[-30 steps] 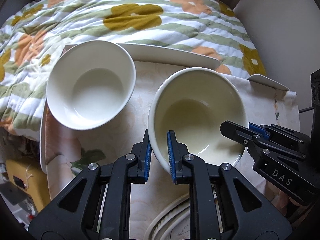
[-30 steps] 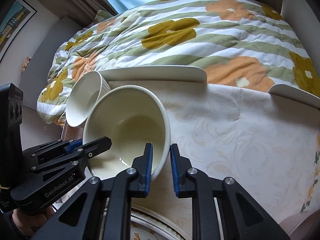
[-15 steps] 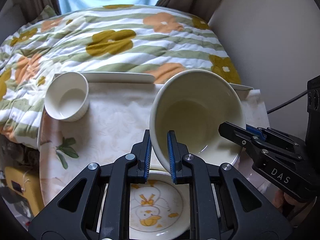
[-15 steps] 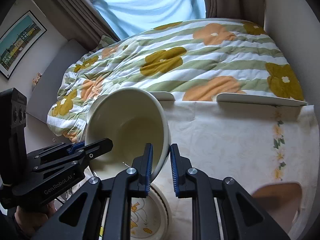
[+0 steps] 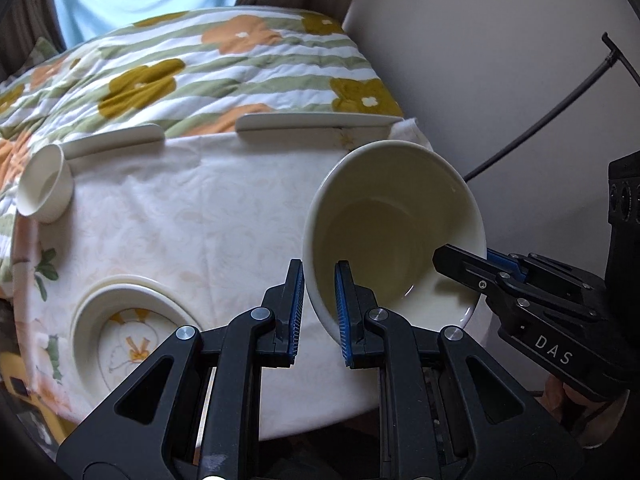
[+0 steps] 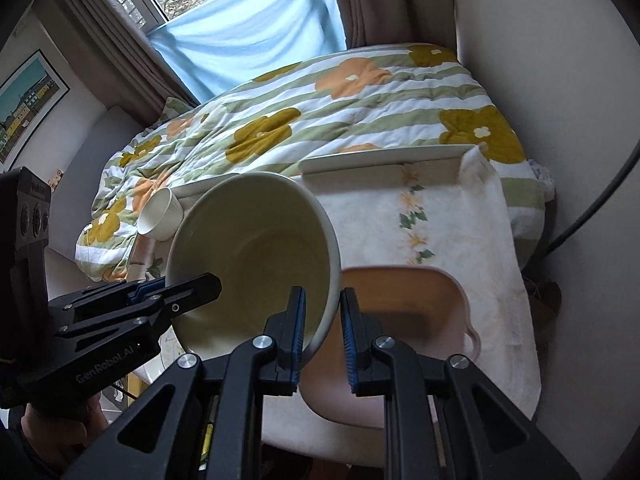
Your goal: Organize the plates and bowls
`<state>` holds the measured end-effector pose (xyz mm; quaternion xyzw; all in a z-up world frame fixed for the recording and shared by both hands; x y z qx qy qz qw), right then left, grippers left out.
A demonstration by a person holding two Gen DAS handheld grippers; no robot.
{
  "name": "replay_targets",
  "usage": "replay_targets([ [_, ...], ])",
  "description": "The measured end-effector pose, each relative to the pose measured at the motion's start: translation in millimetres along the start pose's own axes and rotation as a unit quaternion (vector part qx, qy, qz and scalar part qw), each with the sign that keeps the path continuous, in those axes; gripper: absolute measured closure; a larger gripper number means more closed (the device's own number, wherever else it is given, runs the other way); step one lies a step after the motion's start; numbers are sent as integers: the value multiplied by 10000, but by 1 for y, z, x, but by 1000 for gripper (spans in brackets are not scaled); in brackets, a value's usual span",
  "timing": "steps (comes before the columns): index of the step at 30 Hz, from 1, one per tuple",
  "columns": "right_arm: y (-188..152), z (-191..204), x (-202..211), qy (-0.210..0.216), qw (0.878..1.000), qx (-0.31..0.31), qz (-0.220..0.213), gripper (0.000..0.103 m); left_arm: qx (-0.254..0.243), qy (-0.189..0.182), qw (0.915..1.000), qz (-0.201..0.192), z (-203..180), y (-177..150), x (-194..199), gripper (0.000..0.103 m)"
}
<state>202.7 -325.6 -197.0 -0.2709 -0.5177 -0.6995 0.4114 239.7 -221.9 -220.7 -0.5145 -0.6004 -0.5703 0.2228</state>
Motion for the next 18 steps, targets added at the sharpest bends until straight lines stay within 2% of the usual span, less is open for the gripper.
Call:
replay_targets([
  [2, -14, -21, 4, -86, 9998, -185, 72, 87, -60, -85, 9998, 145, -11, -8, -10, 90],
  [12, -45, -63, -11, -341, 9950, -876, 330, 87, -728, -156, 9930, 921, -37, -27, -62, 90],
  [18, -60, -78, -26, -439, 9903, -1226, 491, 87, -1265, 92, 9855, 1131, -43, -32, -88, 90],
])
Point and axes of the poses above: each gripper's, at about its wrist camera, not at the fingertips, and x roughly against the way its jaws point, z to its left, y to its top, the point moved 8 cm from there along -x, roughly the way its jaws point, and after that the axes turned 3 degrees about -z, right-handed, at the moved point
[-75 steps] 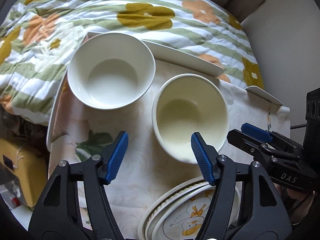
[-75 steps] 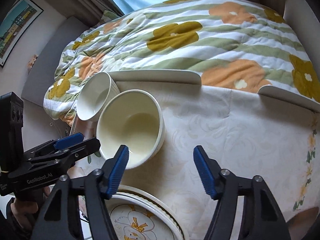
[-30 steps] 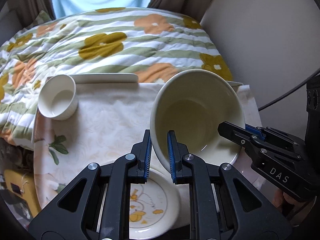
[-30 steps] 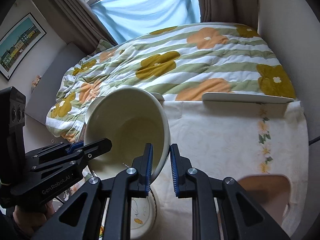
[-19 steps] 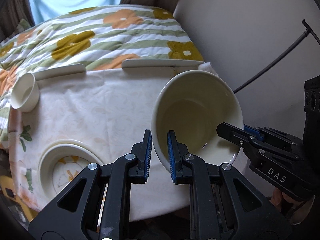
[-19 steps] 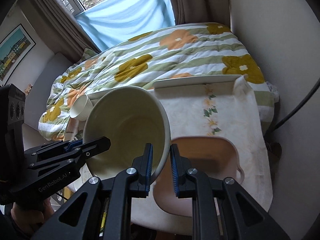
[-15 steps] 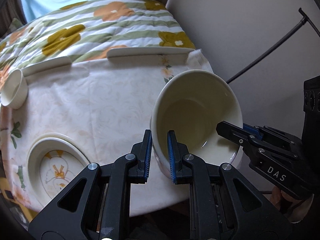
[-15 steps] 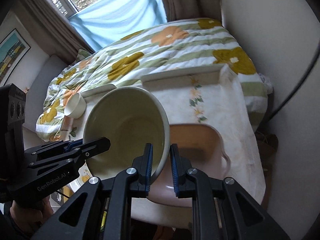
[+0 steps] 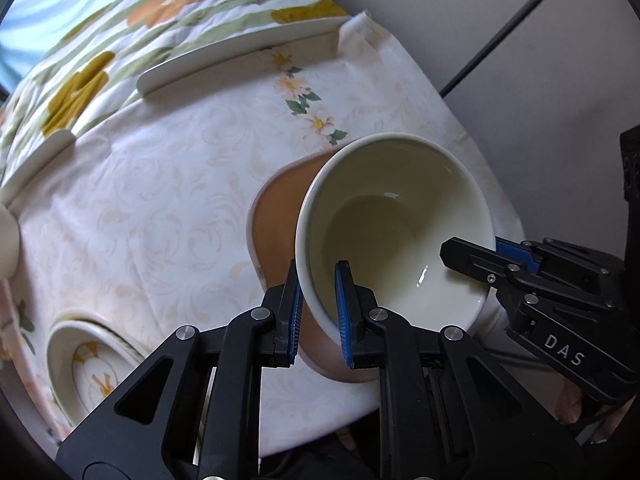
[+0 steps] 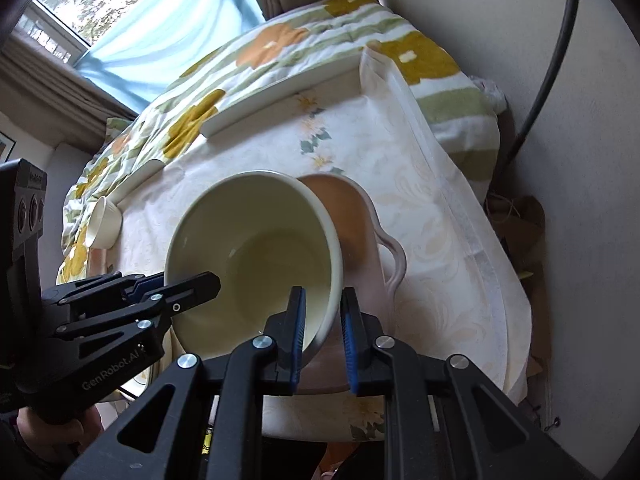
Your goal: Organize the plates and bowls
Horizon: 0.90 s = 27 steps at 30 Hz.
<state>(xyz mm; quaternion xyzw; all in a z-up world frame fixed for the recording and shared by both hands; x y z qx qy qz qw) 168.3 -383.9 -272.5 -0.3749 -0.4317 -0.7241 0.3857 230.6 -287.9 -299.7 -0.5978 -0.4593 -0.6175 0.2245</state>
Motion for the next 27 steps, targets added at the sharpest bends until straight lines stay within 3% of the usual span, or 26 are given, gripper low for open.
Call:
replay_targets([
  [10, -10, -12, -22, -122, 9994, -239, 200, 87, -503, 258, 9982, 188, -4, 0, -23, 90],
  [27, -14, -13, -24, -113, 9991, -371, 167, 87, -603, 355, 9974, 184, -2, 2, -25, 90],
])
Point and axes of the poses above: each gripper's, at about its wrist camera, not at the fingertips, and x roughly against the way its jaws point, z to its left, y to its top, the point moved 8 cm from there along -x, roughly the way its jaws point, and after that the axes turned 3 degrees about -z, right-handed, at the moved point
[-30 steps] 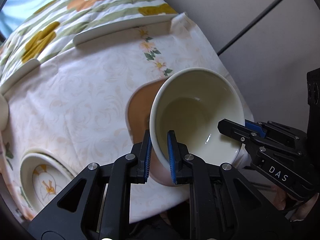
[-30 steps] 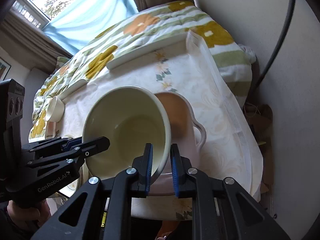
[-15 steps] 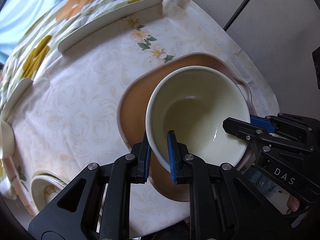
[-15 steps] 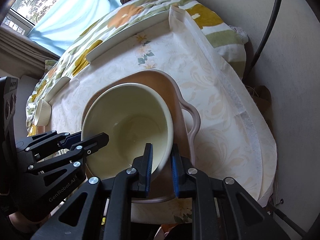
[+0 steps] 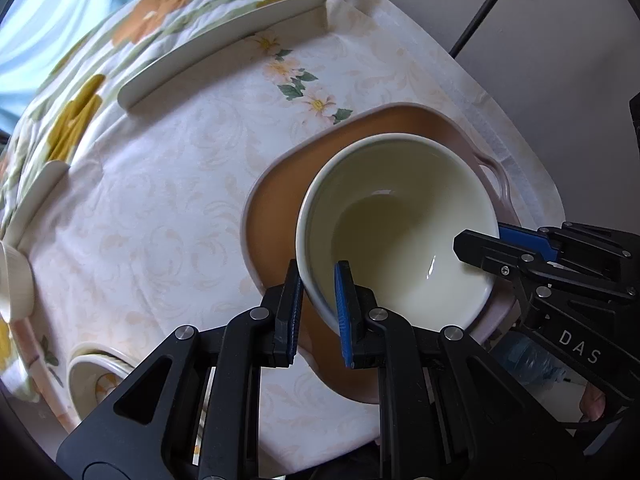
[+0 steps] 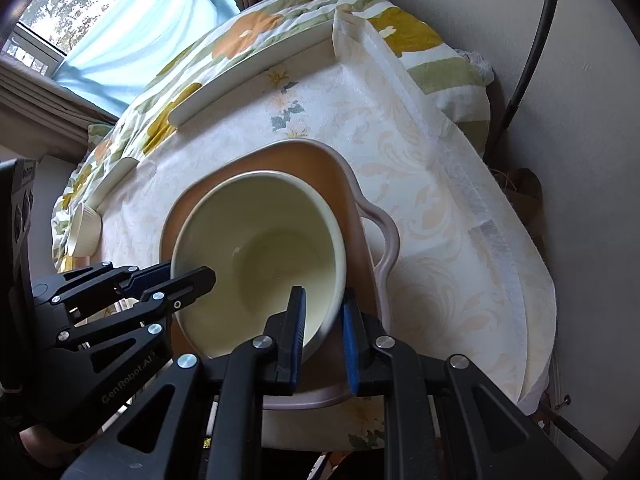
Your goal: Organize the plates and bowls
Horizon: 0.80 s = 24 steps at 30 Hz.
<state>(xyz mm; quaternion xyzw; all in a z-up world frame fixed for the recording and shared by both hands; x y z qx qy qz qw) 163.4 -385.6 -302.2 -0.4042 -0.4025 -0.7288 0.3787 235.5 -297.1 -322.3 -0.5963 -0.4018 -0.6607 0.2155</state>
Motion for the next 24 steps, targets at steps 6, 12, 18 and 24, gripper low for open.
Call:
replay_targets([
  [6, 3, 2, 9, -7, 9999, 71, -110, 87, 39, 55, 9999, -112, 3, 1, 11, 90],
  [12, 6, 4, 27, 45, 9994, 147, -320, 87, 121, 109, 9993, -348, 5, 3, 34, 90],
  [18, 5, 18, 55, 25, 9958, 725, -563, 87, 410, 277, 9935, -1022, 13, 13, 78, 82],
  [24, -5, 42, 72, 137, 9852, 1516, -782, 42, 1094, 866, 9660, -2179, 47, 11, 139, 2],
])
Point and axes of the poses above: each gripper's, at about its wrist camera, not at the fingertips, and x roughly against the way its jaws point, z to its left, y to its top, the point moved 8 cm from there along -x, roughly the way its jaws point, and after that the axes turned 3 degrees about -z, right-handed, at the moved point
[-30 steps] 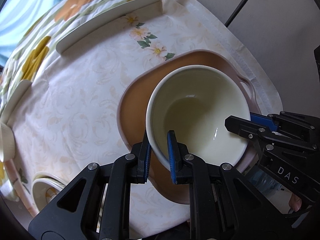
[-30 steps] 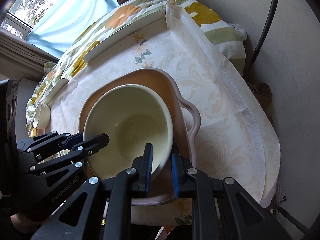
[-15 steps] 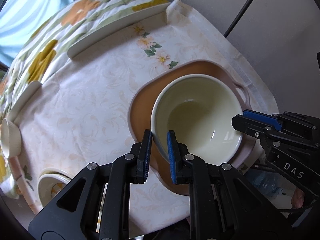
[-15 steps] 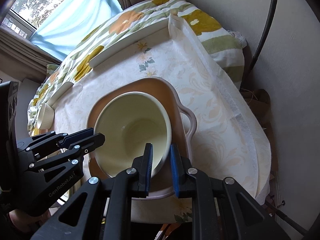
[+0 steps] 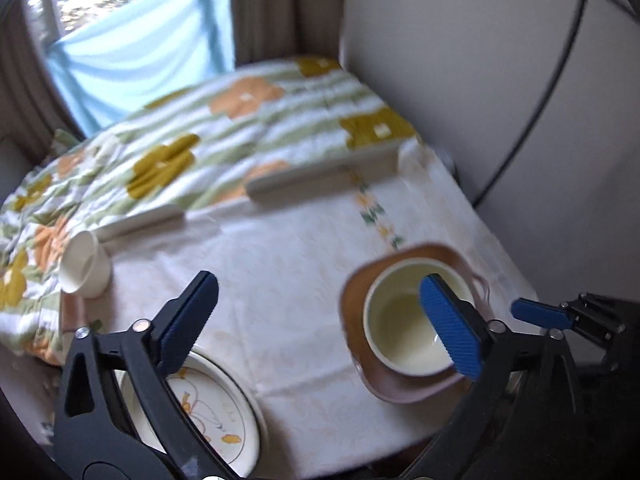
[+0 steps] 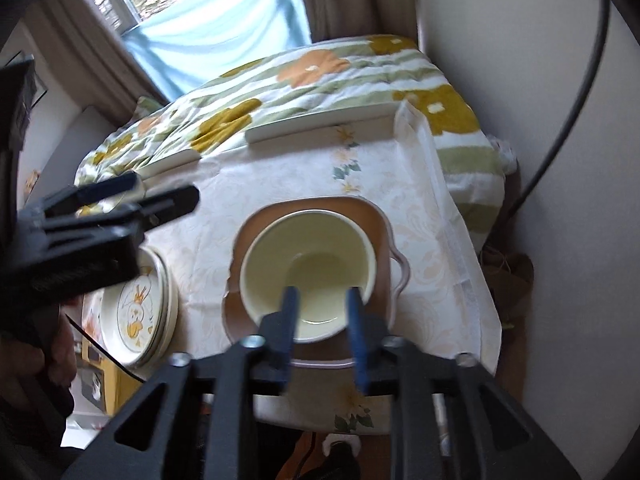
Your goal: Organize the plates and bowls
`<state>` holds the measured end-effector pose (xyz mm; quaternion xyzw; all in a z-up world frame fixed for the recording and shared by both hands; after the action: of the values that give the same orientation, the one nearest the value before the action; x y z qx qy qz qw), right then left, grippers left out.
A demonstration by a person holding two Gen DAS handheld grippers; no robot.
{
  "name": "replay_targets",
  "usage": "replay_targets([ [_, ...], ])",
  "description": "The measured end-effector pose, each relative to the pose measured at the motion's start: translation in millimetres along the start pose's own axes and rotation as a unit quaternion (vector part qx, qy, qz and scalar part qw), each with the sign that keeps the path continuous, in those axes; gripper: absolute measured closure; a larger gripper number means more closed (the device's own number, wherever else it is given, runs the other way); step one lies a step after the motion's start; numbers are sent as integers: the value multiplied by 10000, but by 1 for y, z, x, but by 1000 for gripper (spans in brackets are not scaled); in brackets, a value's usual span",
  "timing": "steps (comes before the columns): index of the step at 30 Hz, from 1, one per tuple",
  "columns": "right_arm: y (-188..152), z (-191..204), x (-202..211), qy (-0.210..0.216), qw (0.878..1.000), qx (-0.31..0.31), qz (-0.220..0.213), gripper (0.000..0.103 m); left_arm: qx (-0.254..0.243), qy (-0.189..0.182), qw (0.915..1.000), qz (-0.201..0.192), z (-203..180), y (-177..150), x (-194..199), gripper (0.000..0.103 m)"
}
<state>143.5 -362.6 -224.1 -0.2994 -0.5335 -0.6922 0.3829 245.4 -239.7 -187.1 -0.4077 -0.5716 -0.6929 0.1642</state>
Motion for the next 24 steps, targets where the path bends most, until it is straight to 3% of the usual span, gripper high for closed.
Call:
replay_targets([
  [1, 0, 6, 1, 63, 9999, 107, -38, 11, 107, 24, 9999, -78, 7, 2, 5, 2],
  [2, 1, 11, 1, 143, 9996, 230, -74, 4, 225, 119, 9996, -141, 15, 2, 11, 2],
  [10, 16, 75, -11, 853, 9883, 1259, -83, 3, 1051, 1199, 9864, -408, 107, -23, 74, 2],
  [14, 38, 118, -15, 1235, 9778, 1682, -172, 3, 1740, 1618, 9707, -367, 164, -46, 102, 2],
  [20, 81, 194, -27, 1578, 9598, 2306, -281, 3, 2771, 1791, 9432, -397, 243, -76, 119, 2],
  [24, 116, 246, -50, 1829, 9533, 2391, -255, 3, 3401, 1772, 9229, -352, 296, -86, 107, 2],
])
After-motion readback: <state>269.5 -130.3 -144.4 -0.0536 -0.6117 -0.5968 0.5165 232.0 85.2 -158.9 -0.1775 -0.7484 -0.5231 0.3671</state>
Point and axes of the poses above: each gripper's, at about its wrist camera, not at the fingertips, and x roughly against the way its jaws point, z to its left, y to its top, the point moved 8 cm from there along -x, roughly the way its jaws point, and after that the axes turned 3 degrees about -z, right-handed, at the moved point
